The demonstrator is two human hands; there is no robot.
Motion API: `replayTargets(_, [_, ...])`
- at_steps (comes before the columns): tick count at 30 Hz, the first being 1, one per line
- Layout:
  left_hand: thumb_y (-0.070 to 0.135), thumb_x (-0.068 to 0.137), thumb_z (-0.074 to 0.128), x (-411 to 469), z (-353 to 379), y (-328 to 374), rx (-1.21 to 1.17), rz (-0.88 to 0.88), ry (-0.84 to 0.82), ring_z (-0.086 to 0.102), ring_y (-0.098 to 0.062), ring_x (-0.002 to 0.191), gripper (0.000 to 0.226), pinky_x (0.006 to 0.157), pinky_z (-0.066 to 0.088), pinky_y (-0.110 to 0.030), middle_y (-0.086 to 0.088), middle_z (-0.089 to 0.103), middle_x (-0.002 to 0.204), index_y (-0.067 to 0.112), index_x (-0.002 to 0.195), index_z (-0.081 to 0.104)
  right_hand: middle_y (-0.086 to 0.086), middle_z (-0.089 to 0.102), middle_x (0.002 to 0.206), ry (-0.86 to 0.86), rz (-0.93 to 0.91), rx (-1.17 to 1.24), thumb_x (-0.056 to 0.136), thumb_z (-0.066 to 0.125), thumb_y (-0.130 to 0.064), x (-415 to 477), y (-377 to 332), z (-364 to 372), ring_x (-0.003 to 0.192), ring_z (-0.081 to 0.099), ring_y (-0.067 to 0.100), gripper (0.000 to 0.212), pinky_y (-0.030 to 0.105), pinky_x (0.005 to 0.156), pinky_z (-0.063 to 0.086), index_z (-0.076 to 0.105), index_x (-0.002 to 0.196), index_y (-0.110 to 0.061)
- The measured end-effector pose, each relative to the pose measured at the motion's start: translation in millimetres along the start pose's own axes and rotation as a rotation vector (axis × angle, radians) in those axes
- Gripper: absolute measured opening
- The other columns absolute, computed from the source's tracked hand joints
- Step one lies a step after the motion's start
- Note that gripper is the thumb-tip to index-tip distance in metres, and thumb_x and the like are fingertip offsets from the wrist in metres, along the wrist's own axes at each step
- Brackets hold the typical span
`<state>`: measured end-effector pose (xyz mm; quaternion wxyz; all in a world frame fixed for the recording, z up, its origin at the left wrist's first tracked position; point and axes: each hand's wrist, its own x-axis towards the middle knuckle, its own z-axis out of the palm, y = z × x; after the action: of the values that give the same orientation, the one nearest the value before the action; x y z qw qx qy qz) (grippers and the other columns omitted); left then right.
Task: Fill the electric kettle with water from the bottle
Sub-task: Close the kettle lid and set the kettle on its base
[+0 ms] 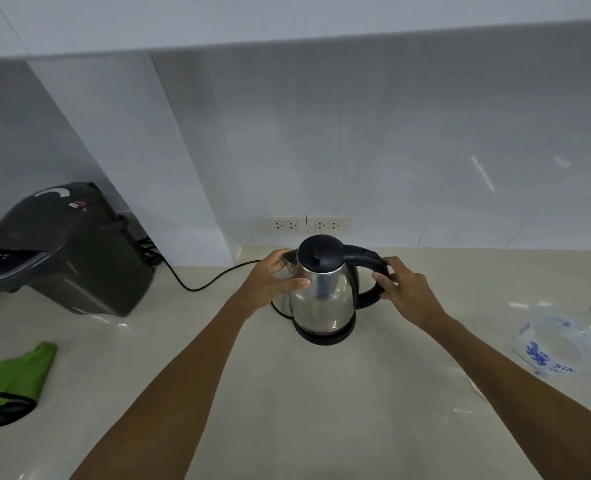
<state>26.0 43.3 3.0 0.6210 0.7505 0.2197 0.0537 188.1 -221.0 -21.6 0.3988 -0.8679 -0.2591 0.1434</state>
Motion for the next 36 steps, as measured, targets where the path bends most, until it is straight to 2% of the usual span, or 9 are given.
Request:
replayTargets(3, [0.015, 0.082, 0.095, -2.4, -0.3, -0.7, 0.001, -0.001, 0.002, 0.061, 0.009, 0.128, 0.063, 0.114, 0.048, -0.033, 0.011, 0.073, 0.136, 0.026, 0.137, 0.065, 0.011, 0.074, 0.093, -0.004, 0.004, 0.003, 0.101, 0.056, -0.042, -5.2, -0.3, 0.3, 0.079, 0.075, 0.029, 0.028, 0.048, 0.084, 0.060, 0.052, 0.124, -0.026])
replayTargets(9, [0.018, 0.080, 0.097, -3.7, 11.3, -7.7, -0.001, -0.012, 0.002, 0.062, -0.006, 0.135, 0.062, 0.122, 0.046, -0.047, 0.010, 0.074, 0.133, 0.030, 0.131, 0.066, 0.014, 0.074, 0.099, -0.021, 0.046, 0.006, 0.101, 0.056, -0.041, -12.3, 3.6, -6.4, 0.080, 0.075, 0.029, 0.029, 0.047, 0.086, 0.059, 0.052, 0.126, -0.026])
replayTargets(13, [0.037, 0.066, 0.101, -3.2, 14.4, -10.0, 0.006, -0.004, -0.006, 0.061, -0.009, 0.138, 0.077, 0.123, 0.044, -0.049, 0.013, 0.075, 0.132, 0.028, 0.135, 0.067, 0.013, 0.073, 0.104, -0.020, 0.059, 0.005, 0.102, 0.056, -0.039, -16.2, 2.9, -6.7, 0.083, 0.075, 0.027, 0.030, 0.044, 0.087, 0.059, 0.051, 0.128, -0.023])
replayTargets(16, [0.045, 0.060, 0.100, -2.4, 14.7, -11.2, 0.023, -0.004, -0.004, 0.061, -0.013, 0.139, 0.084, 0.122, 0.045, -0.051, 0.013, 0.074, 0.131, 0.029, 0.135, 0.067, 0.011, 0.071, 0.110, -0.039, 0.098, 0.009, 0.101, 0.055, -0.041, -15.3, 4.3, -5.9, 0.092, 0.073, 0.029, 0.029, 0.048, 0.090, 0.058, 0.049, 0.126, -0.029])
replayTargets(21, [0.038, 0.069, 0.100, -1.8, 16.4, -12.9, 0.048, -0.017, 0.007, 0.059, -0.016, 0.140, 0.080, 0.123, 0.044, -0.051, 0.010, 0.072, 0.134, 0.027, 0.139, 0.065, 0.007, 0.062, 0.121, -0.189, 0.335, 0.300, 0.102, 0.048, -0.030, -8.1, -19.2, -19.1, 0.100, 0.072, 0.026, 0.029, 0.044, 0.089, 0.060, 0.051, 0.129, -0.021])
replayTargets(27, [0.055, 0.062, 0.096, -4.0, 19.1, -11.5, 0.083, -0.023, 0.040, 0.052, -0.017, 0.145, 0.090, 0.124, 0.040, -0.048, 0.008, 0.067, 0.142, 0.030, 0.141, 0.063, -0.001, 0.060, 0.121, -0.222, 0.379, 0.334, 0.100, 0.037, -0.065, -3.7, -24.5, -27.0, 0.103, 0.071, 0.027, 0.053, 0.048, 0.090, 0.060, 0.050, 0.131, -0.025])
replayTargets(31, [0.041, 0.075, 0.097, -3.7, 20.6, -13.9, 0.085, -0.040, 0.053, 0.052, -0.016, 0.145, 0.074, 0.122, 0.041, -0.046, 0.007, 0.065, 0.143, 0.025, 0.139, 0.064, -0.004, 0.062, 0.114, -0.198, 0.420, 0.411, 0.101, 0.040, -0.062, -1.9, -24.3, -29.1, 0.100, 0.073, 0.030, 0.051, 0.049, 0.091, 0.060, 0.053, 0.130, -0.022])
replayTargets(34, [0.059, 0.061, 0.094, -7.9, 22.4, -10.6, 0.085, -0.062, 0.054, 0.054, -0.016, 0.143, 0.087, 0.121, 0.045, -0.049, 0.008, 0.065, 0.142, 0.028, 0.137, 0.065, -0.004, 0.062, 0.118, -0.190, 0.437, 0.448, 0.100, 0.046, -0.059, -1.9, -22.2, -29.1, 0.100, 0.073, 0.030, 0.049, 0.049, 0.093, 0.059, 0.056, 0.129, -0.021])
replayTargets(36, [0.062, 0.058, 0.093, -8.7, 22.4, -10.2, 0.080, -0.073, 0.054, 0.056, -0.016, 0.141, 0.089, 0.117, 0.050, -0.053, 0.012, 0.065, 0.139, 0.030, 0.135, 0.066, -0.001, 0.061, 0.122, -0.179, 0.448, 0.472, 0.100, 0.047, -0.058, -2.4, -21.2, -28.2, 0.100, 0.072, 0.031, 0.048, 0.049, 0.093, 0.059, 0.057, 0.129, -0.020])
